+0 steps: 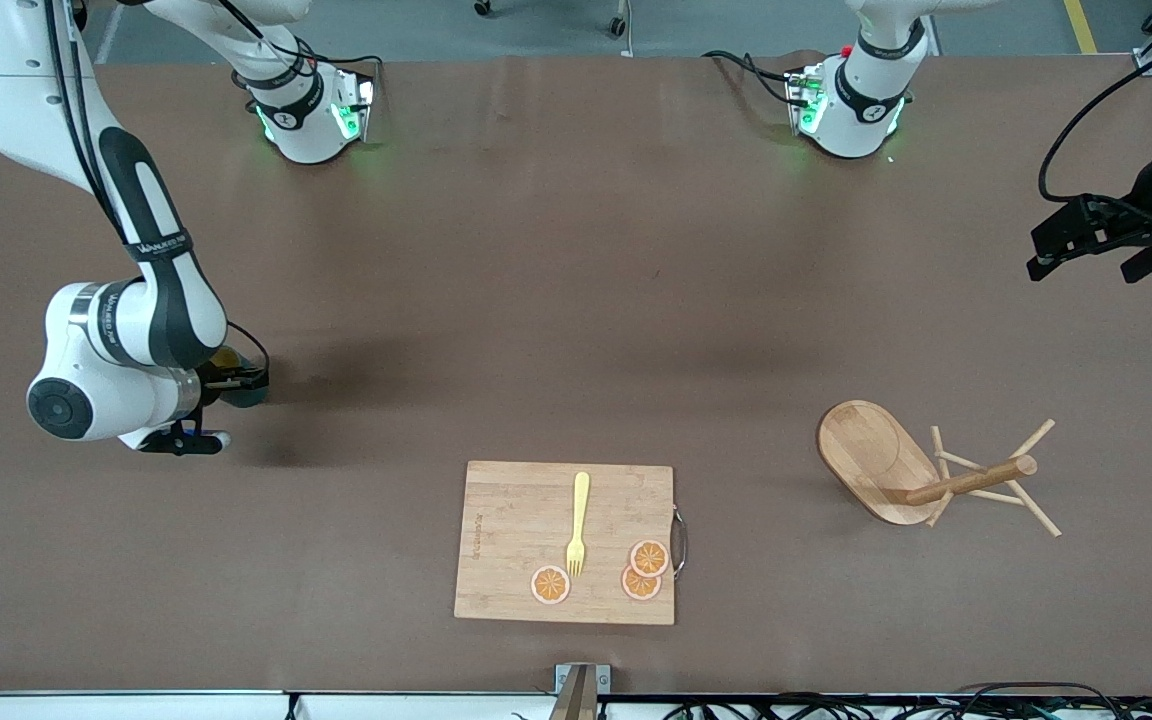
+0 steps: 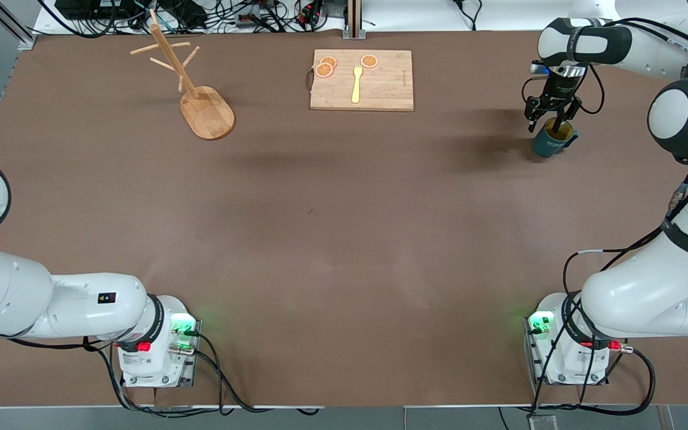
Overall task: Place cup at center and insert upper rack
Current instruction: 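Close the right gripper on the teal mug rim and lift it, then carry the mug to the table center and lower it down, then open and retract the right gripper while the left gripper approaches the mug, then lower the open left gripper beside the mug handle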
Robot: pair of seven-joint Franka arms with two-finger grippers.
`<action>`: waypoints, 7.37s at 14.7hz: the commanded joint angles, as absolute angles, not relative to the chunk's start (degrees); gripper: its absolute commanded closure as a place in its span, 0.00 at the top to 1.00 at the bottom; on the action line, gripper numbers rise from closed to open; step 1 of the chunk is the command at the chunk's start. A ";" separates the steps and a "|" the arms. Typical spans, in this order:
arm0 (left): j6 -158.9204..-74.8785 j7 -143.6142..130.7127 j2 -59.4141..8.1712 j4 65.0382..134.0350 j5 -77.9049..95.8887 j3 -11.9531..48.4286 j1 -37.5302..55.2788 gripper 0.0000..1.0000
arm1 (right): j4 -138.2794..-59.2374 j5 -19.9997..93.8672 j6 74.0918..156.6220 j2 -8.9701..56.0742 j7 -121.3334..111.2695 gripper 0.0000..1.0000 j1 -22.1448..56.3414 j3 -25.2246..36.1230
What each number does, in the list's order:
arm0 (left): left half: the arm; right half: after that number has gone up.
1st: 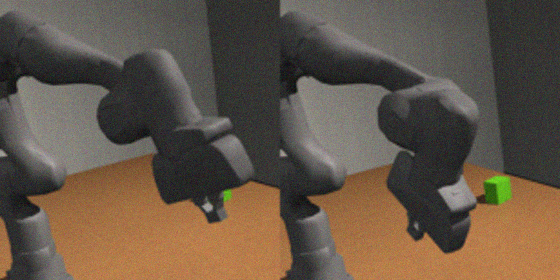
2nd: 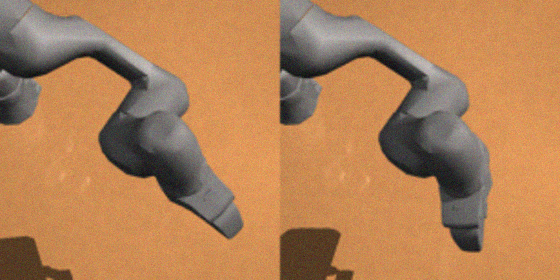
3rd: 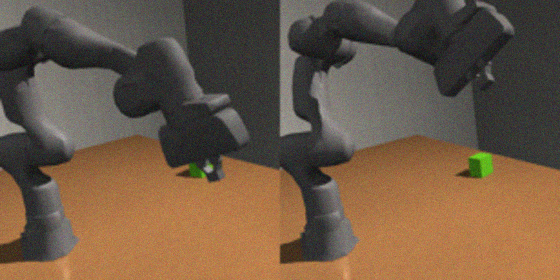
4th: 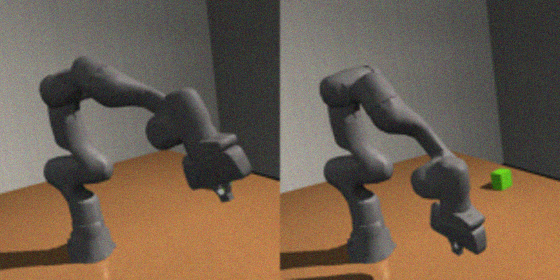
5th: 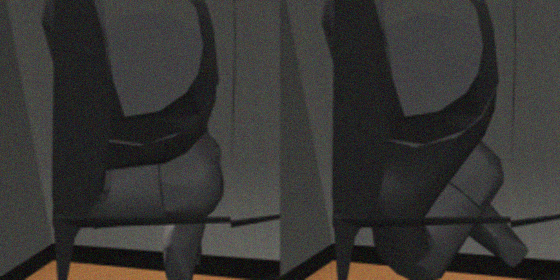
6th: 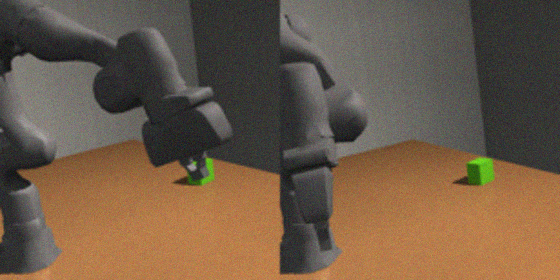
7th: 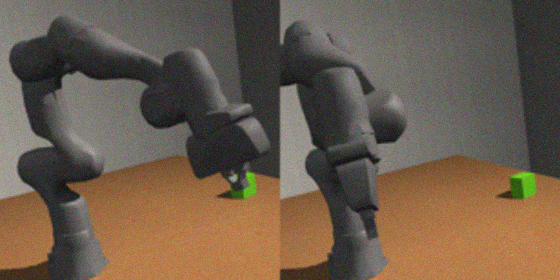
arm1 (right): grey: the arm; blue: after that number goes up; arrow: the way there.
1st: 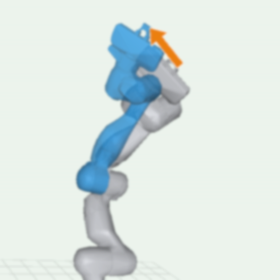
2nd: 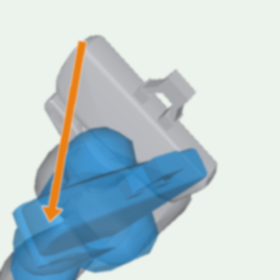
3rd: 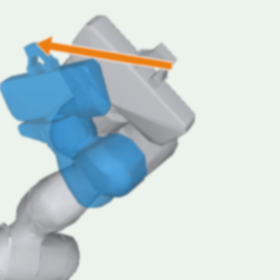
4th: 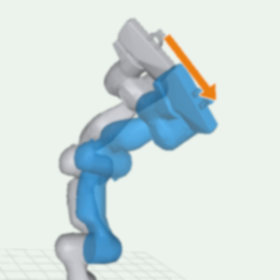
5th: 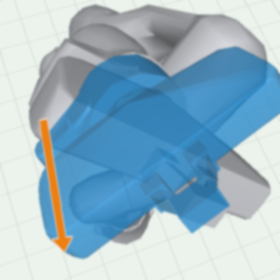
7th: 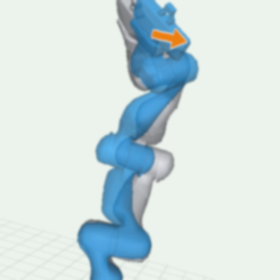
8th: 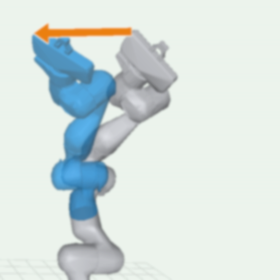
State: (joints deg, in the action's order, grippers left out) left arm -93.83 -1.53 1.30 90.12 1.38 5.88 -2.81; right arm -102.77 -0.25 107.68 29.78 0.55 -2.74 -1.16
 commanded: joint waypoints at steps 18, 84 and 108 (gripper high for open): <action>-94.04 -2.02 1.05 89.47 0.44 6.15 -2.72 1.00 | -99.51 -0.18 102.06 28.13 -0.62 0.03 -0.44 -1.41; -91.58 -23.59 2.55 89.38 6.68 27.83 -2.81 1.00 | -65.13 10.64 90.53 35.07 45.56 1.00 24.10 -1.50; -105.65 -126.43 -29.52 100.00 -60.08 46.67 36.99 1.00 | -82.71 -1.58 91.14 7.38 0.62 1.00 -10.72 -4.48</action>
State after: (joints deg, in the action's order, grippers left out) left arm -106.45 -120.09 -28.51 96.51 -53.68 46.87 35.34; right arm -79.01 -0.43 89.60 9.98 1.61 -8.98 -2.17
